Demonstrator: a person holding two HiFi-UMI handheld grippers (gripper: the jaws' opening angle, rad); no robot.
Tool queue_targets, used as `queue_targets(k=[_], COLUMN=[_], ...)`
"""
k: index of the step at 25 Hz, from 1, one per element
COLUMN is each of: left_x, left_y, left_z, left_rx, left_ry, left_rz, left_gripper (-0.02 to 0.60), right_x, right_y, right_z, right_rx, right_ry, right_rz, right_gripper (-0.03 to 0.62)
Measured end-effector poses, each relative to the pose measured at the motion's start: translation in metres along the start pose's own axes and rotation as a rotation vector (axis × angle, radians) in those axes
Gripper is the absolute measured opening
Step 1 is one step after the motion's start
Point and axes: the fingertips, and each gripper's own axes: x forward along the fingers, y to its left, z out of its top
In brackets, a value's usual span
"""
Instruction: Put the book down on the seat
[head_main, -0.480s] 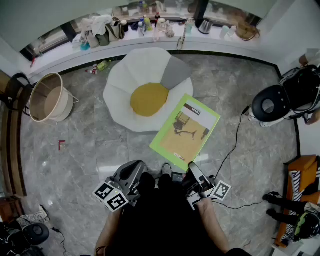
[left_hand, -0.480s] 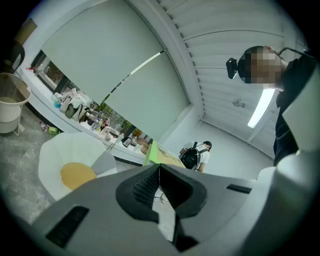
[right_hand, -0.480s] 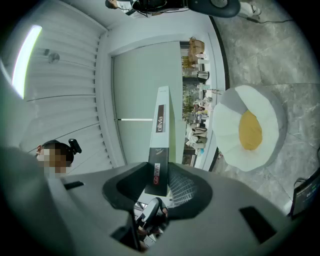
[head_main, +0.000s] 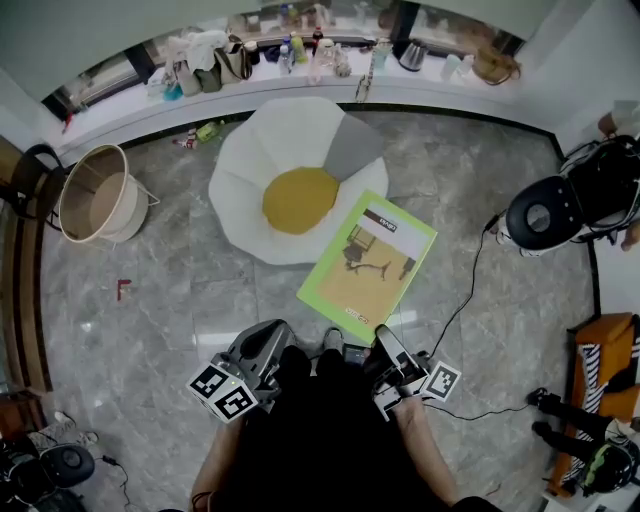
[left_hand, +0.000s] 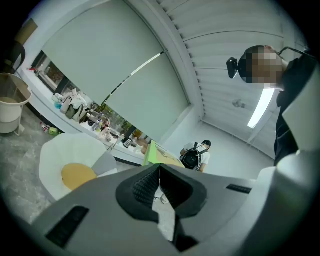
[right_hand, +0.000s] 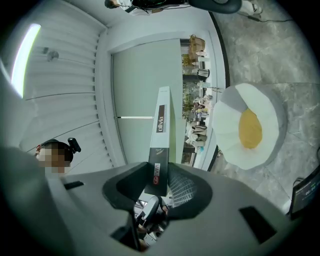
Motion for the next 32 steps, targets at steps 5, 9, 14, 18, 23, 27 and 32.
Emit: queue_targets(k=[5,9,14,18,23,27,32], left_x=[-0.005,-0.009,-0.004,0.002,0.009,0.019,0.024], left_y=[-0.001,-0.001,-0.005,-0.009,-0.01,-0.012,-0.015], left_z=[0.004,0.01,0.008,0.005,-0.006,-0.02,-0.03], left_rx=[-0.003,-0.005,-0.007,-0.012,-0.022,-0.026,-0.018], left_ry=[-0.001,0.003,0.002,0.008,0.018,0.004,-0.002], left_rz=[0.0,-0.002,0.005,0.017,0.047,0.046,0.075], left_gripper=[0.014,0.014,0.014,0.014,0.013,0.012,0.012], right_x=[0.001,0.003,0.002,0.001,-0.001,-0.005,-0.006], right_y=[0.003,0.007,0.008,0.01,0.006,-0.003,-0.01], right_z=[-0.002,-0.005,-0.002,0.0,0.003,0.008,0.013], right_rx=[0.029,0.024,0.033,0.04,0.035,0.02,0.001], right_ry=[-0.015,-0.016,-0.006,0.004,0.029,0.054,0.088], right_rz=[0.005,-0.006,-0.014,-0.015,-0.011,-0.004,0.006], right_gripper=[0.138,0.138,0.138,0.138,0.138,0.138,0.138])
